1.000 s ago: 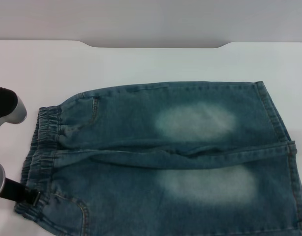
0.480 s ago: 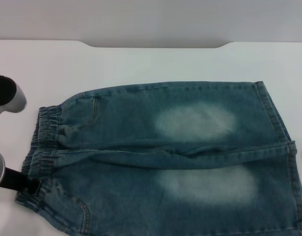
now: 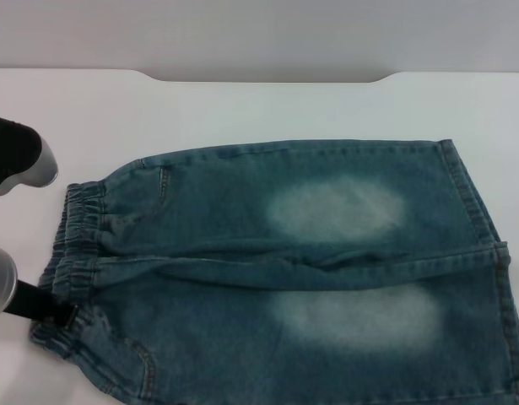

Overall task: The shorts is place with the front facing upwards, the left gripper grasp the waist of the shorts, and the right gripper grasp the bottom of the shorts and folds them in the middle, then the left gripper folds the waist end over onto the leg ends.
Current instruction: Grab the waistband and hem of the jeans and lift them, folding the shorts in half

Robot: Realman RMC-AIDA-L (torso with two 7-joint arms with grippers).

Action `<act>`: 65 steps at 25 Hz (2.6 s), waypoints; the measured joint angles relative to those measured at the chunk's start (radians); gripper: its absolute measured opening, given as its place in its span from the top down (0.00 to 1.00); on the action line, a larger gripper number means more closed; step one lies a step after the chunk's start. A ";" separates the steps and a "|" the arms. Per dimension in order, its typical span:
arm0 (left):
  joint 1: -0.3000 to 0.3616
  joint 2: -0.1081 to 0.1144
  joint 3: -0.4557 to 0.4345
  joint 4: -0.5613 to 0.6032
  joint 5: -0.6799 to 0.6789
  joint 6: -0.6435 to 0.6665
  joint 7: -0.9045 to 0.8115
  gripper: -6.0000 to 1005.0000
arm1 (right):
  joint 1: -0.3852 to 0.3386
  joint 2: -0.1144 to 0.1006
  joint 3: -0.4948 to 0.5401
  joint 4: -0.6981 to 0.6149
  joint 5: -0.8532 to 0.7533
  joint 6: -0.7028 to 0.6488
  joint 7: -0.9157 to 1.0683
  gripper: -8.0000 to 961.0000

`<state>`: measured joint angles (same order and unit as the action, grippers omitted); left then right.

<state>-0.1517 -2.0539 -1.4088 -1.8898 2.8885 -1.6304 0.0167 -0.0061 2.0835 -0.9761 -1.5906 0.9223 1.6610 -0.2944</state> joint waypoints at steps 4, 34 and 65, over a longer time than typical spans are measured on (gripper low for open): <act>-0.021 0.000 0.000 0.016 0.000 -0.002 0.002 0.95 | -0.020 0.000 0.002 0.002 0.003 0.002 0.000 0.32; -0.073 -0.002 0.011 0.062 0.000 -0.016 0.012 0.95 | -0.039 0.003 -0.037 0.080 0.027 0.002 0.007 0.32; -0.075 -0.003 0.008 0.066 -0.002 -0.016 0.026 0.95 | -0.004 -0.007 -0.033 0.188 0.075 -0.004 -0.082 0.59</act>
<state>-0.2269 -2.0570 -1.4009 -1.8238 2.8869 -1.6460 0.0423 -0.0096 2.0760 -1.0091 -1.4021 0.9976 1.6573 -0.3767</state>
